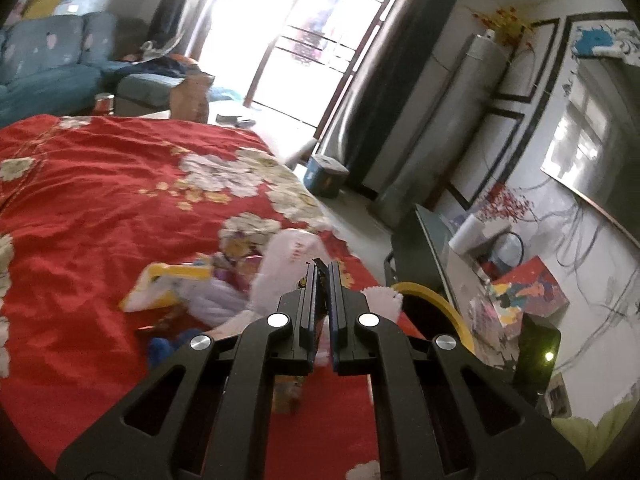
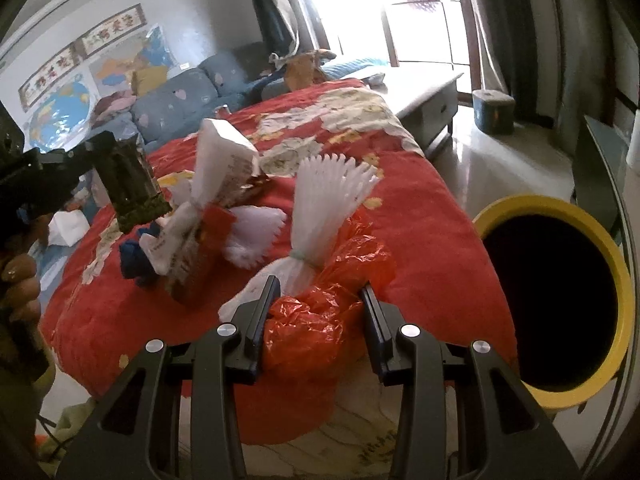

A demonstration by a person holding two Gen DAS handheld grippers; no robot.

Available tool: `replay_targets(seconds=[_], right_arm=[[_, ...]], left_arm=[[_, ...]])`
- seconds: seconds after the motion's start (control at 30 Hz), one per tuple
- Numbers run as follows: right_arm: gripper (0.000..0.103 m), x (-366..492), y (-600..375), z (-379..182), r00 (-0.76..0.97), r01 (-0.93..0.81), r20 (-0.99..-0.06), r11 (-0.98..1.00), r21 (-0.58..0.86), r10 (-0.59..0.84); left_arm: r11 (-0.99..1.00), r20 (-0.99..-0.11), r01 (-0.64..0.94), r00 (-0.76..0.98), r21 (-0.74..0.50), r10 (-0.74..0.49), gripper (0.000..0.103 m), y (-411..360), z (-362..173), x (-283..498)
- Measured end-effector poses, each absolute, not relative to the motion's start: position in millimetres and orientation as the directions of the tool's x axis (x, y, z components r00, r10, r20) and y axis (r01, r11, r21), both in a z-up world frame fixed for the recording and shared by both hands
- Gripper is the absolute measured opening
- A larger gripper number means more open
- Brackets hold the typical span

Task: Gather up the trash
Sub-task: 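Carry the red bag with the right gripper over the yellow bin and release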

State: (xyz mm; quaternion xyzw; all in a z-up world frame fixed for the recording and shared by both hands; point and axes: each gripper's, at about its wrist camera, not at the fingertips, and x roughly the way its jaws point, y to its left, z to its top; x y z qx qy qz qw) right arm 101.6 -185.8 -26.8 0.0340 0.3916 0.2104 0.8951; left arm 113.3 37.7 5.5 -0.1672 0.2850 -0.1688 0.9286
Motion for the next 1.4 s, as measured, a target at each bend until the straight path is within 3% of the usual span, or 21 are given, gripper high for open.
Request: replay_targets(seconds=[0.37, 0.73, 0.83, 0.9, 1.03, 1.07, 1.1, 1.17, 1.4], right_arm=[[0.044, 103.5, -207.2, -33.6, 0.549, -0.337, -0.690, 0.880, 0.335, 0.472], [0.040, 104.5, -233.8, -33.4, 0.524, -0.313, -0.658, 0.841, 0.442, 0.541], [0.044, 108.0, -240.9, -32.2, 0.532, -0.299, -0.639, 0.829, 0.473, 0.556], [0.056, 111.6, -242.9, -32.8, 0.520, -0.295, -0.637, 0.820, 0.491, 0.569], [0.056, 114.4, -247.5, -35.1, 0.502, -0.292, -0.615, 0.788, 0.541, 0.608], [0.052, 115.1, -248.7, -34.9, 0.496, -0.294, -0.609, 0.780, 0.553, 0.619], [0.034, 115.5, -250.6, -33.5, 0.502, -0.292, -0.605, 0.780, 0.554, 0.618], [0.019, 117.4, -253.7, -33.0, 0.504, -0.291, -0.608, 0.783, 0.549, 0.613], [0.016, 117.8, -277.6, -15.3, 0.601, -0.263, -0.589, 0.829, 0.493, 0.541]], left_arm=[[0.876, -0.493, 0.289, 0.738, -0.387, -0.461, 0.002, -5.7, 0.0, 122.8], [0.866, -0.508, 0.326, 0.709, -0.380, -0.490, 0.002, -33.0, -3.0, 130.4], [0.862, -0.506, 0.332, 0.706, -0.382, -0.496, 0.002, -38.5, -1.9, 131.9], [0.861, -0.505, 0.338, 0.704, -0.381, -0.500, 0.002, -43.0, -0.9, 133.5], [0.856, -0.503, 0.352, 0.698, -0.379, -0.509, 0.002, -51.0, 1.3, 136.6], [0.853, -0.501, 0.356, 0.696, -0.381, -0.514, 0.002, -53.2, 2.5, 137.6], [0.852, -0.500, 0.359, 0.695, -0.380, -0.516, 0.002, -55.0, 3.5, 138.4], [0.850, -0.498, 0.365, 0.694, -0.379, -0.520, 0.002, -58.6, 5.0, 139.3], [0.835, -0.496, 0.402, 0.674, -0.375, -0.547, 0.002, -82.6, 9.7, 148.7]])
